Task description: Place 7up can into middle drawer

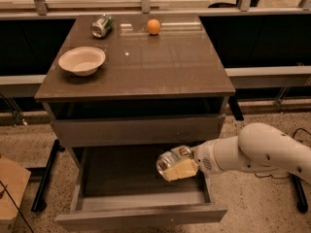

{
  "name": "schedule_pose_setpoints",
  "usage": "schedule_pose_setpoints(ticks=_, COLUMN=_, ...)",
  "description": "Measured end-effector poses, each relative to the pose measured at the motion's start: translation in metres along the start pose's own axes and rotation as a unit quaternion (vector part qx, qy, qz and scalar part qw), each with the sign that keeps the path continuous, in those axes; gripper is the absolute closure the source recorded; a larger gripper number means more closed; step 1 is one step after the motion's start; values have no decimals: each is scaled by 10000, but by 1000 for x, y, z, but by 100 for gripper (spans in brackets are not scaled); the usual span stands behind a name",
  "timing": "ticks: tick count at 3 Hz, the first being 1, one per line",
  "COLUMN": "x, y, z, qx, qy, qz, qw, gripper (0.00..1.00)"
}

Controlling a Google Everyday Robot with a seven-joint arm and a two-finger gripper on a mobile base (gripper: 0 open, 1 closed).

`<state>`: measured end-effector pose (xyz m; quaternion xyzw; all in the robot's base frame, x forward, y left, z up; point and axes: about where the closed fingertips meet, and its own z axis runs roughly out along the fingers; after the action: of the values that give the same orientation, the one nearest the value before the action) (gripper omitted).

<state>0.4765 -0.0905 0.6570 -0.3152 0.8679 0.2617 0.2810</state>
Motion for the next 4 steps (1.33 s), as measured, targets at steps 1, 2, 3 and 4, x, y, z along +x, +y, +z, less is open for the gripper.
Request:
schedule_pose_setpoints(ticks=1, x=33, y=-30, z=39, qx=-224, qy=-41, qz=455, qw=9987, gripper=100)
schedule_pose_setpoints(ticks=2, x=54, y=-46, z=64, qx=-366, qy=-9, qz=750, qw=9965, gripper=100)
schedule_pose_setpoints(ticks=3, x=59, y=-45, z=70, qx=-398, qy=36, qz=783, qw=9961, gripper=100)
schedule_pose_setpoints(ticks=4, x=62, y=-44, z=75, qx=-391, qy=133, qz=779, qw=9961, gripper=100)
